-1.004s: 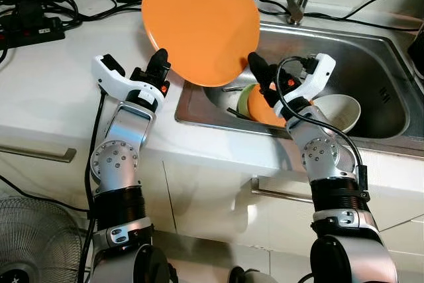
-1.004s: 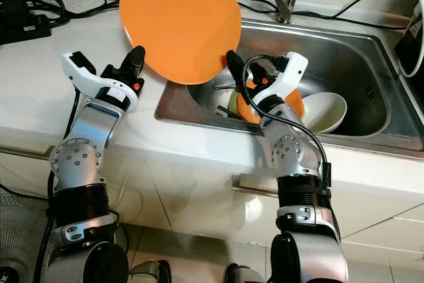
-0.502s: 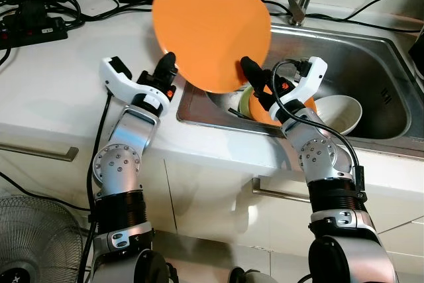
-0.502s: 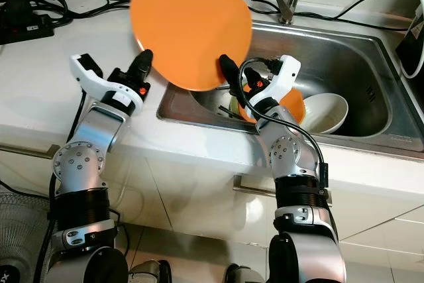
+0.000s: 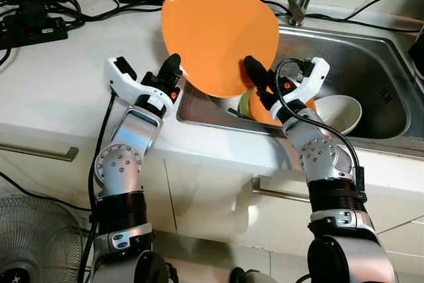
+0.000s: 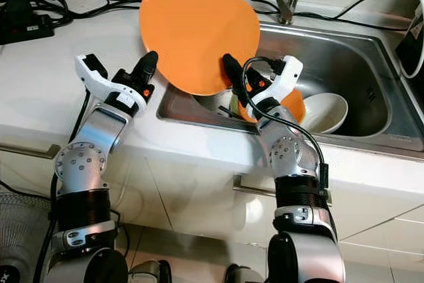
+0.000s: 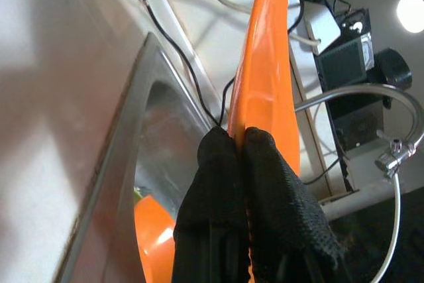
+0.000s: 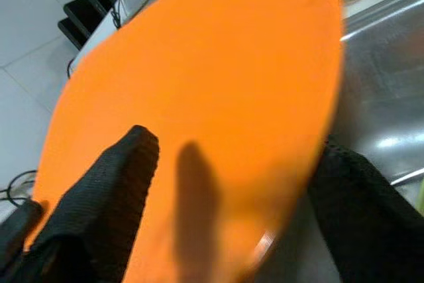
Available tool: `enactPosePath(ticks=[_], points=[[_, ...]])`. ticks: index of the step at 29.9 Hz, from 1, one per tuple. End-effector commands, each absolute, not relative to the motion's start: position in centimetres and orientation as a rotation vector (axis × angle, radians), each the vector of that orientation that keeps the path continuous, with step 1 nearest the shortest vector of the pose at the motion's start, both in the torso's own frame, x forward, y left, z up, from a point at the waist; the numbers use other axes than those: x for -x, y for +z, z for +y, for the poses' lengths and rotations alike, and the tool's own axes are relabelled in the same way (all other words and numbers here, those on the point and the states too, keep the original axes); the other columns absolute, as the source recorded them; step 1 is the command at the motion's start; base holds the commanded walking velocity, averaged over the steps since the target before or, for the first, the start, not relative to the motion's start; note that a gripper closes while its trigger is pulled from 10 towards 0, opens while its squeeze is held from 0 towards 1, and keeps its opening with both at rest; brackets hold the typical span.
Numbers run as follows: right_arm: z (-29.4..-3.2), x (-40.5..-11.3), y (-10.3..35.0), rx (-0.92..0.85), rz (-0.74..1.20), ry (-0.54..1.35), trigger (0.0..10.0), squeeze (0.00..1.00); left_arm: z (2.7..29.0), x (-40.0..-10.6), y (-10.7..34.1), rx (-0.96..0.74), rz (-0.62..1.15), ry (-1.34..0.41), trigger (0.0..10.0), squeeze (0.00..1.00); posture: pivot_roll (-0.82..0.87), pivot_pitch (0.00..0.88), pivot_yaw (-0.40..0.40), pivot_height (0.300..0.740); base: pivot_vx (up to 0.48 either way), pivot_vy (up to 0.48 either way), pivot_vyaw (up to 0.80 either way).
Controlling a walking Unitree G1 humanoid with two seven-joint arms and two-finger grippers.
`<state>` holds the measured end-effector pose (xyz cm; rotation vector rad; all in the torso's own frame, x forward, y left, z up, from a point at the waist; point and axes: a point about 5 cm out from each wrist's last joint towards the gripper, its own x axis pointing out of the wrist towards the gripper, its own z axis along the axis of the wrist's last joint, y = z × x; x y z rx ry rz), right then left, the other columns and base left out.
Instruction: Kitchen organization
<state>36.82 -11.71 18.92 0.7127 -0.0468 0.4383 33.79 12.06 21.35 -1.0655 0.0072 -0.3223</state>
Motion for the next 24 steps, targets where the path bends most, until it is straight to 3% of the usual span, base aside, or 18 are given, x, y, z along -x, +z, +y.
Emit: enactPosePath(ticks=[1, 24], points=[[-11.9, -36.9, 19.3, -0.730, -0.050, 0.433, 0.0, 0.00, 11.3, -33.6, 22.0, 1.062, -0.012, -0.387, 10.0, 0.00, -0.02, 0.091, -0.024, 0.740, 0.000, 0.000, 0.00], [-12.1, -36.9, 19.6, -0.826, -0.055, 0.442, 0.0, 0.00, 10.9, -33.7, 20.9, 1.006, 0.062, -0.358, 10.0, 0.00, -0.02, 0.098, -0.024, 0.740, 0.000, 0.000, 0.00]])
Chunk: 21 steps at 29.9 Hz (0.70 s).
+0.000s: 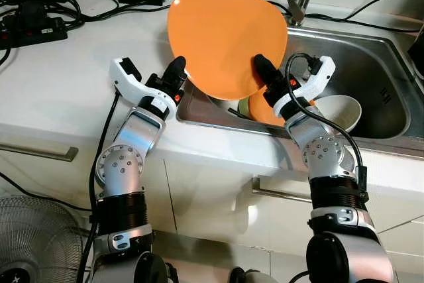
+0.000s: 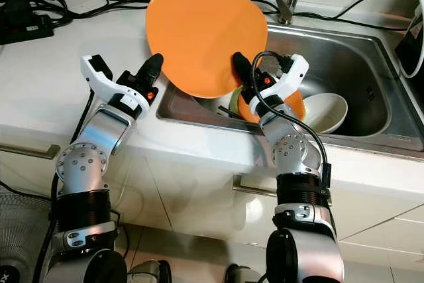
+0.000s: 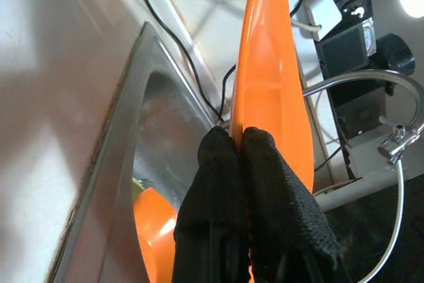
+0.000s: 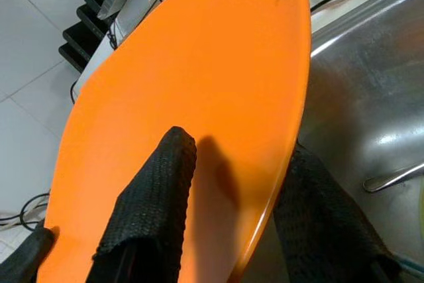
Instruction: Kitchen organization
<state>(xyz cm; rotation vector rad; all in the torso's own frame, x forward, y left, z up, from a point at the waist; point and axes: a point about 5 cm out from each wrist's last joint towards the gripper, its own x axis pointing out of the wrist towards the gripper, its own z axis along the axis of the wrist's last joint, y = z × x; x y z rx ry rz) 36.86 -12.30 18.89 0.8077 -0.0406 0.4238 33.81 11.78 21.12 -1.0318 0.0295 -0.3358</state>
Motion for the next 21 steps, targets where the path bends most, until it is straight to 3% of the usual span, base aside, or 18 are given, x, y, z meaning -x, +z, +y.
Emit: enactPosePath(ticks=[1, 4, 5, 6, 7, 21], points=[[-12.1, -36.9, 19.6, -0.831, -0.054, 0.441, 0.0, 0.00, 10.9, -33.8, 20.7, 1.001, 0.074, -0.347, 10.0, 0.00, -0.02, 0.098, -0.024, 0.740, 0.000, 0.000, 0.00], [-12.1, -36.9, 19.6, -0.839, -0.053, 0.441, 0.0, 0.00, 10.9, -33.9, 20.2, 0.982, 0.097, -0.326, 10.0, 0.00, -0.02, 0.098, -0.024, 0.740, 0.000, 0.000, 0.00], [-12.1, -36.9, 19.6, -0.845, -0.053, 0.443, 0.0, 0.00, 10.9, -34.0, 20.0, 0.951, 0.097, -0.313, 10.0, 0.43, -0.02, 0.099, -0.023, 0.740, 0.000, 0.000, 0.00], [-12.1, -36.9, 19.6, -0.845, -0.053, 0.443, 0.0, 0.00, 10.9, -34.0, 20.0, 0.951, 0.097, -0.313, 10.0, 0.43, -0.02, 0.099, -0.023, 0.740, 0.000, 0.000, 0.00], [-12.2, -36.9, 19.7, -0.860, -0.056, 0.443, 0.0, 0.00, 10.8, -33.9, 19.9, 0.933, 0.093, -0.317, 10.0, 1.00, -0.02, 0.099, -0.023, 0.740, 0.000, 0.000, 0.00], [-13.2, -37.6, 20.8, -1.055, -0.088, 0.374, 0.0, 0.00, 10.1, -33.6, 19.9, 0.894, 0.100, -0.360, 10.0, 1.00, -0.02, 0.099, -0.023, 0.740, 0.000, 0.000, 0.00]])
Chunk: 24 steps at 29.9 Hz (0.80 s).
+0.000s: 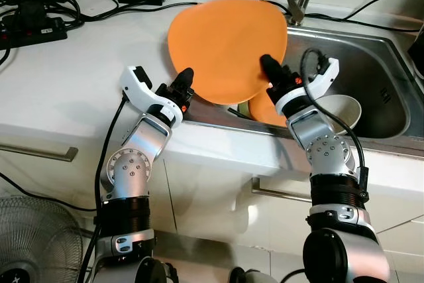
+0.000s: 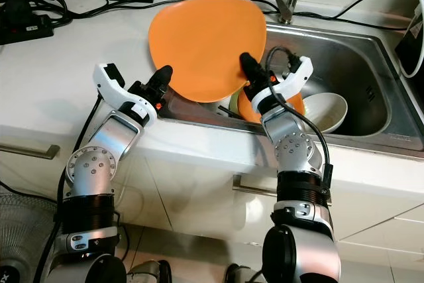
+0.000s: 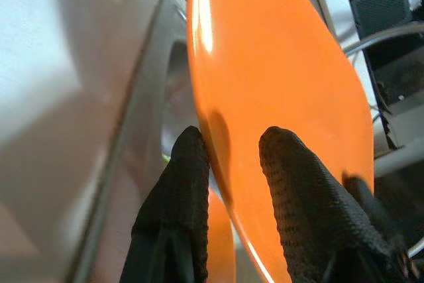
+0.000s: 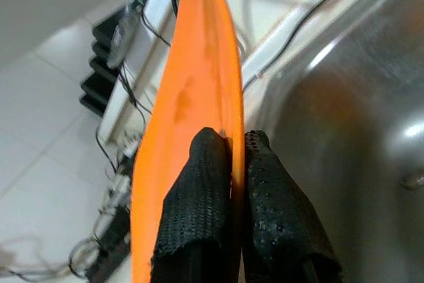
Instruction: Kitchen organization
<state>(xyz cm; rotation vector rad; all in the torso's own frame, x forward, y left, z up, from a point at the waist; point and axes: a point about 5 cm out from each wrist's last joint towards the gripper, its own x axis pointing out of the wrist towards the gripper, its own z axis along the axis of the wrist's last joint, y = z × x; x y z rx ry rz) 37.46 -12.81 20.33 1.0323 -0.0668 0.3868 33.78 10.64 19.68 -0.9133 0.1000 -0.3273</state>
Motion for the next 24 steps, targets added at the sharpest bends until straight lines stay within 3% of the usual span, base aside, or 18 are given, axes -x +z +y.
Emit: enactPosePath(ticks=[1, 5, 6, 7, 8, 11, 12, 18, 23, 24], points=[[-13.5, -37.7, 21.0, -1.062, -0.099, 0.358, 0.0, 0.00, 10.1, -33.6, 19.9, 0.884, 0.103, -0.363, 10.0, 1.00, -0.01, 0.097, -0.023, 0.740, 0.000, 0.000, 0.00], [-14.6, -38.3, 21.4, -1.076, -0.136, 0.282, 0.0, 0.00, 10.1, -33.5, 19.6, 0.845, 0.123, -0.355, 10.0, 1.00, -0.01, 0.096, -0.024, 0.740, 0.000, 0.000, 0.00], [-15.2, -38.5, 21.7, -1.078, -0.154, 0.249, 0.0, 0.00, 10.0, -33.4, 19.3, 0.813, 0.134, -0.356, 10.0, 0.93, -0.01, 0.096, -0.024, 0.740, 0.000, 0.000, 0.00], [-15.2, -38.5, 21.7, -1.078, -0.154, 0.249, 0.0, 0.00, 10.0, -33.4, 19.3, 0.813, 0.134, -0.356, 10.0, 0.93, -0.01, 0.096, -0.024, 0.740, 0.000, 0.000, 0.00], [-16.0, -38.9, 22.1, -1.074, -0.182, 0.199, 0.0, 0.00, 9.9, -33.3, 19.0, 0.762, 0.154, -0.361, 10.0, 0.05, -0.01, 0.094, -0.025, 0.740, 0.000, 0.000, 0.00], [-16.2, -38.9, 22.2, -1.072, -0.187, 0.190, 0.0, 0.00, 9.9, -33.3, 19.0, 0.753, 0.158, -0.363, 10.0, 0.05, -0.01, 0.094, -0.025, 0.740, 0.000, 0.000, 0.00], [-16.6, -39.1, 22.4, -1.066, -0.195, 0.164, 0.0, 0.00, 9.8, -33.2, 18.8, 0.735, 0.164, -0.367, 10.0, 0.00, -0.01, 0.093, -0.025, 0.740, 0.000, 0.000, 0.00], [-17.9, -39.8, 23.2, -1.042, -0.232, 0.089, 0.0, 0.00, 9.5, -32.9, 18.6, 0.660, 0.179, -0.390, 10.0, 0.00, -0.01, 0.094, -0.026, 0.740, 0.000, 0.000, 0.00], [-18.5, -40.1, 24.1, -0.914, -0.273, 0.065, 0.0, 0.00, 9.3, -32.5, 18.2, 0.558, 0.195, -0.420, 10.0, 0.00, 0.00, 0.093, -0.026, 0.740, 0.000, 0.000, 0.00], [-18.9, -40.4, 24.6, -0.754, -0.282, 0.041, 0.0, 0.00, 9.6, -32.5, 17.8, 0.469, 0.215, -0.412, 10.0, 0.00, 0.00, 0.091, -0.025, 0.740, 0.000, 0.000, 0.00]])
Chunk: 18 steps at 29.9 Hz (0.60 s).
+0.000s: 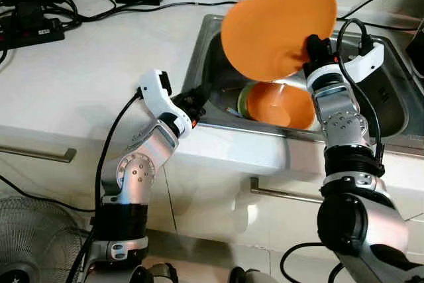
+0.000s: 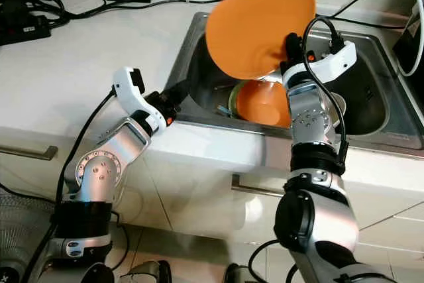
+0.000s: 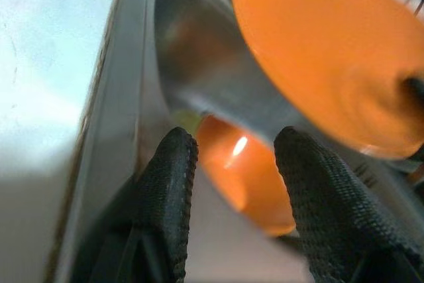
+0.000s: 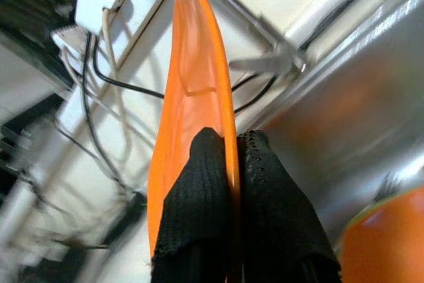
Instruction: Kitchen organization
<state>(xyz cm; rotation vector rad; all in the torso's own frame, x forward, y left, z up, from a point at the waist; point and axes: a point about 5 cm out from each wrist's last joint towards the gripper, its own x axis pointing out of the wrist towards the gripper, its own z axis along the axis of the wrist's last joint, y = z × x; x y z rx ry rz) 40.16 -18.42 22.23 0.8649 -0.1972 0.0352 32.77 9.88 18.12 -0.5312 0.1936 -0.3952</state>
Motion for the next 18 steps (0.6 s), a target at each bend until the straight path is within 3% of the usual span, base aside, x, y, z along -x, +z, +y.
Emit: enactPosePath(ticks=[1, 2, 3, 5, 6, 7, 13, 18], points=[[-19.0, -40.5, 24.7, -0.689, -0.279, 0.029, 0.0, 0.00, 9.7, -32.5, 17.6, 0.436, 0.224, -0.406, 10.0, 0.00, 0.00, 0.091, -0.025, 0.740, 0.000, 0.000, 0.00], [-19.0, -40.5, 24.7, -0.689, -0.279, 0.029, 0.0, 0.00, 9.7, -32.5, 17.6, 0.436, 0.224, -0.406, 10.0, 0.00, 0.00, 0.091, -0.025, 0.740, 0.000, 0.000, 0.00], [-19.1, -40.7, 24.6, -0.537, -0.246, 0.005, 10.0, 0.00, 9.9, -32.4, 17.5, 0.375, 0.228, -0.411, 10.0, 0.00, 0.00, 0.090, -0.026, 0.740, 0.000, 0.000, 0.00], [-19.1, -40.9, 24.5, -0.488, -0.234, -0.001, 10.0, 0.00, 9.9, -32.3, 17.5, 0.354, 0.229, -0.416, 10.0, 0.00, 0.00, 0.090, -0.026, 0.740, 0.000, 0.000, 0.00], [-19.0, -41.0, 24.5, -0.362, -0.207, -0.010, 10.0, 0.00, 9.9, -32.2, 17.5, 0.324, 0.234, -0.419, 10.0, 0.00, 0.00, 0.087, -0.028, 0.740, 0.000, 0.000, 0.00], [-19.0, -41.0, 24.5, -0.362, -0.207, -0.010, 10.0, 0.00, 9.9, -32.2, 17.5, 0.324, 0.234, -0.419, 10.0, 0.00, 0.00, 0.087, -0.028, 0.740, 0.000, 0.000, 0.00], [-18.6, -41.7, 24.2, 0.078, -0.123, 0.006, 10.0, 0.00, 9.5, -31.5, 17.7, 0.253, 0.233, -0.456, 10.0, 0.00, 0.01, 0.085, -0.035, 0.740, 0.000, 0.000, 0.00], [-17.8, -41.9, 23.5, 0.206, -0.062, 0.070, 10.0, 0.00, 9.5, -31.3, 17.7, 0.233, 0.233, -0.464, 10.0, 0.00, 0.02, 0.086, -0.039, 0.740, 0.000, 0.000, 0.00]])
